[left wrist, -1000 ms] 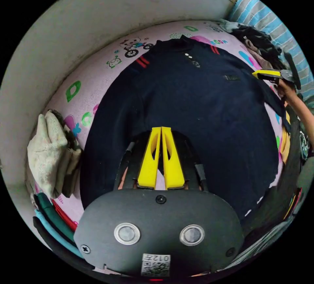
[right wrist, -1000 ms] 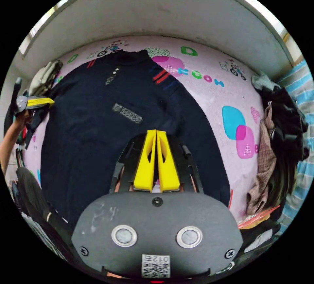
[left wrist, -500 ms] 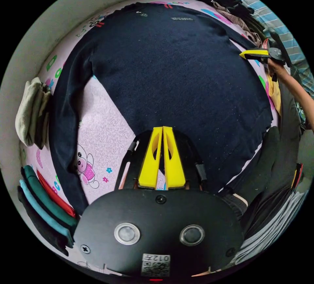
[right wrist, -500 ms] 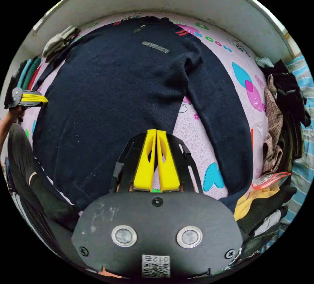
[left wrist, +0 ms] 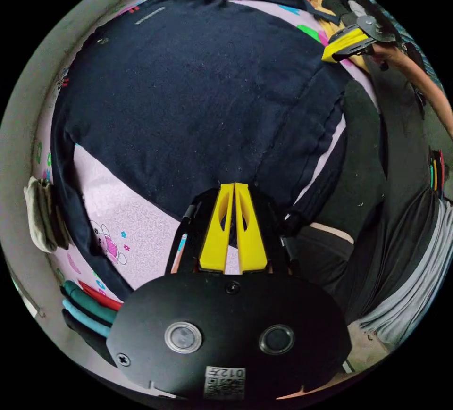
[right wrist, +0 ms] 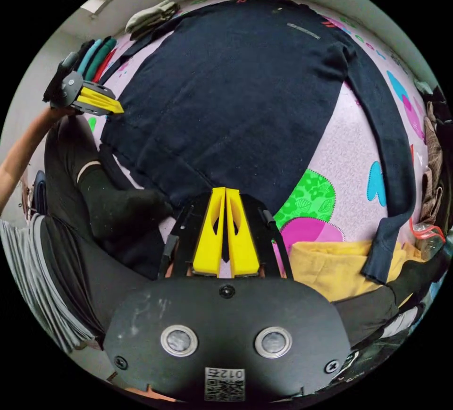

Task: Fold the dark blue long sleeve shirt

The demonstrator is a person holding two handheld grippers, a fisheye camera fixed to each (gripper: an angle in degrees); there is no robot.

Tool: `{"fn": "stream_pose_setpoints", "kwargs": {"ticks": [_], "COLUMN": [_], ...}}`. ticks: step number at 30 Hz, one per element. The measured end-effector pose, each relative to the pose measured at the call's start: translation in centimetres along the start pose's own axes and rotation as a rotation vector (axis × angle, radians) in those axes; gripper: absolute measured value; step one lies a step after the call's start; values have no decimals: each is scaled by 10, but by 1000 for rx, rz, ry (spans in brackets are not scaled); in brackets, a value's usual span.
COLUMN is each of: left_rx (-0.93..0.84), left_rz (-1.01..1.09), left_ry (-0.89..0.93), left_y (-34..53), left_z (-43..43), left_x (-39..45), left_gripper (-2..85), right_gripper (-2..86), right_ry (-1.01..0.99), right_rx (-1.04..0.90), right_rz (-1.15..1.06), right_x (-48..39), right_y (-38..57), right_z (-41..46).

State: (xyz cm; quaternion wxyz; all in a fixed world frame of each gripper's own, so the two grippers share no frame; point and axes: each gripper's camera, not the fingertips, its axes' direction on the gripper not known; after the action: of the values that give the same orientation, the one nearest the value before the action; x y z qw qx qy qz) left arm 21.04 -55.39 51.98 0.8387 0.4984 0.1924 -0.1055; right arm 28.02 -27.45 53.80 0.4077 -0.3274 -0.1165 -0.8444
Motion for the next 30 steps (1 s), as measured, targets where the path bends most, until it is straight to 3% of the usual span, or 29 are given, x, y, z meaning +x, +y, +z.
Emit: {"fn": "stream_pose_setpoints", "kwargs": {"ticks": [11,17,22,25,30], "left_rx": [-63,-89,-133,-208,-369], "left_rz": [37,-82,-298,-337,-324], "left_ry": [-68,-4,301,326,293], "left_y": [-29,-35,-16,-17,-37], "left_z": [26,23,27,46,86], "left_x": [2,-32,-86,-90,-81], "left_gripper": [0,7,33,54,70], "right_gripper": [-9,0,80,93,93], "right_ry": [238,1,-99,-203,-209], "right_rx": [0,51,25,-23,-68], "right_rz": [-68,199,350,398,410], "right_x": [5,55,95,116,126], "right_y": [11,20,39,42,32], "right_z": [1,-22,-34,-27,-15]}}
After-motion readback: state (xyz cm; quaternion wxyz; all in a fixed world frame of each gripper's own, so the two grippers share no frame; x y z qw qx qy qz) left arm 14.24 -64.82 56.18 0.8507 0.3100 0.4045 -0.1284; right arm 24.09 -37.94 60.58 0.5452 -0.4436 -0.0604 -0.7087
